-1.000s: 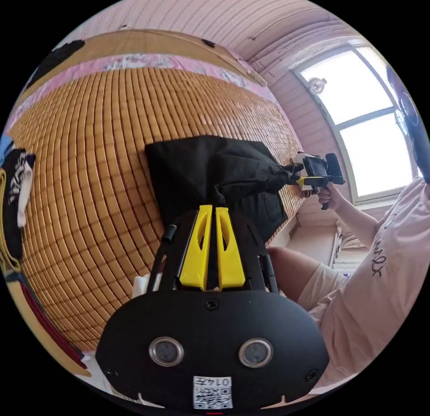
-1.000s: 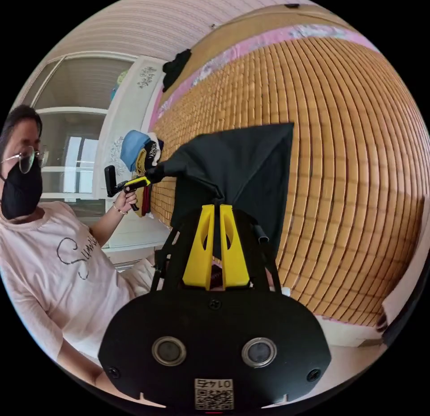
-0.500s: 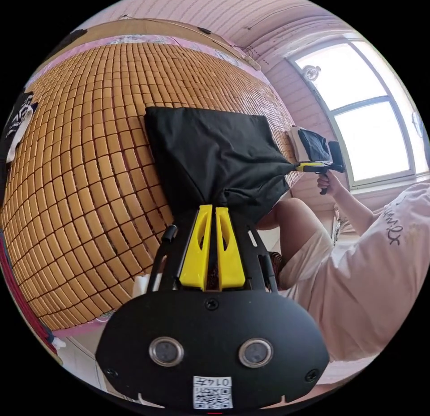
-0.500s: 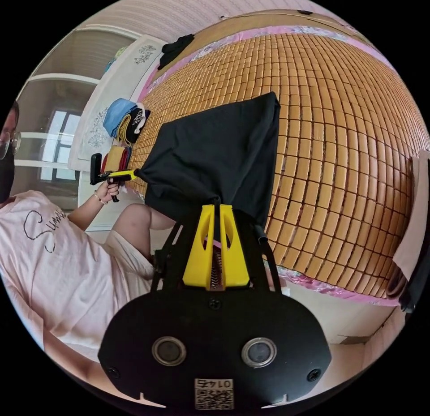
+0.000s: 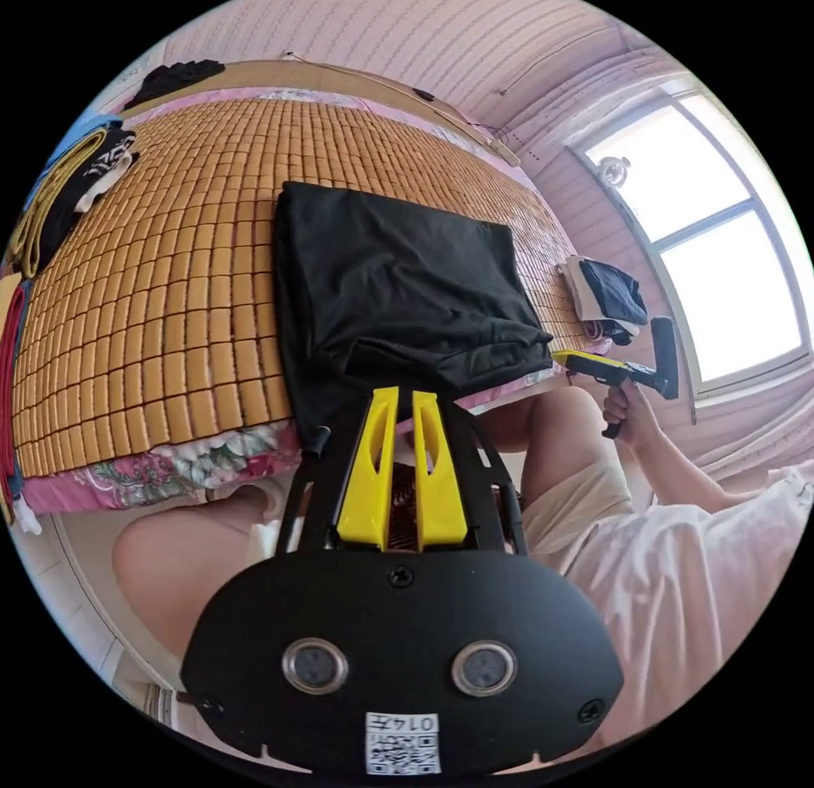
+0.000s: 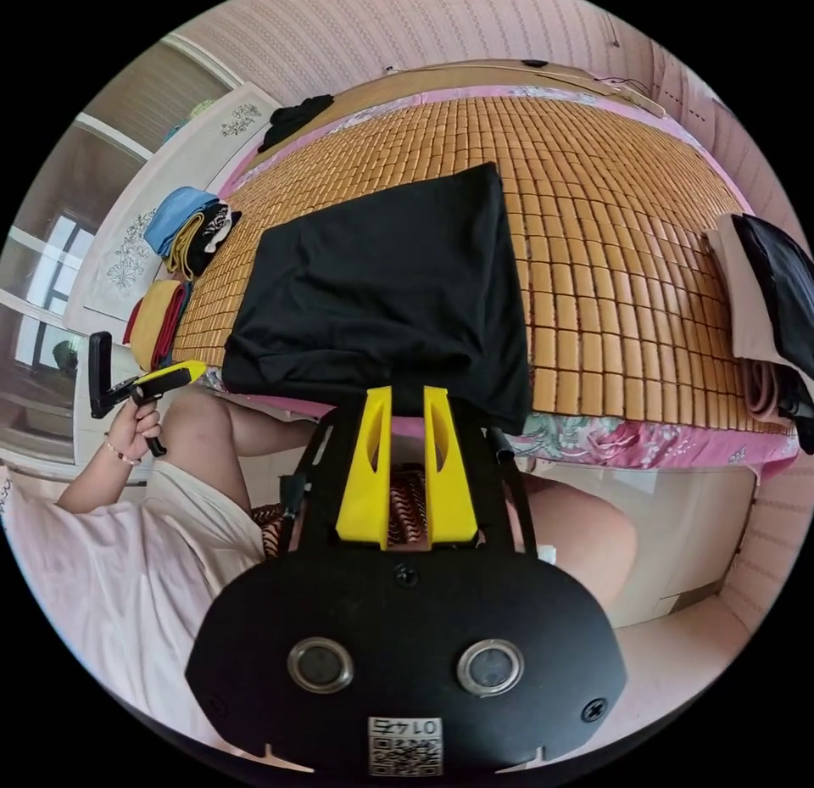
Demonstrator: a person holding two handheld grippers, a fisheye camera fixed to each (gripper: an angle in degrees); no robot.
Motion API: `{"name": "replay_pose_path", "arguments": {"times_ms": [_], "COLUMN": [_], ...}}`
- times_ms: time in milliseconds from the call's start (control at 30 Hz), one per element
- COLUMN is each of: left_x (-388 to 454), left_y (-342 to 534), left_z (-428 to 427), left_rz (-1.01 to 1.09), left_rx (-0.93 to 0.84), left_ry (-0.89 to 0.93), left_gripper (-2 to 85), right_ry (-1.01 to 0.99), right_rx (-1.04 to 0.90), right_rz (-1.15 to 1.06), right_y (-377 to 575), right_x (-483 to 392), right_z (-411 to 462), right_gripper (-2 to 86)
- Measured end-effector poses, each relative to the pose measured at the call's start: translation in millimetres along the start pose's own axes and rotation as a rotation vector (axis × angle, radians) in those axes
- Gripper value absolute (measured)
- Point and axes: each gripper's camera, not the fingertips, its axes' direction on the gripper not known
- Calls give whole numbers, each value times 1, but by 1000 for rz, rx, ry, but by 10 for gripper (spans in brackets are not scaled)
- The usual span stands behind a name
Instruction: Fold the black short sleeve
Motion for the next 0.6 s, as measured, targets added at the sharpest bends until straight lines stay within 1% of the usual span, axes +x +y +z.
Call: {"name": "replay_pose_path", "arguments": {"times_ms": [67,167,233,300,367,500,600], "left_x": [30,64,81,91,96,108,114], "left_y": [-15,-41,-56,-62,-66,-59,-46], "left_z": [18,50,76,84,83,69,65], "left_rz": [53,92,109,130,137,180,204], "left_rx": [-45,-119,-189,-213,-219,-296,-330], "left_ry": [-22,-102,-177,-236,-240,-149,-136], "left_gripper": [63,69,61,51,40,34,40], "right_ry": [0,81,104,111,75,8,22], "right_rx": [-21,-58,-113,-159,-170,-230,-267], "right_rz": [-21,-27,-5,10,-6,-71,-84], "right_y": [-7,-22,-31,-33,-32,-23,-20], "right_x": [-22,-46,-54,-58,-63,-79,-86], "right_z": [12,31,44,51,50,40,37], "right_gripper": [94,87,58,37,15,2,1]}}
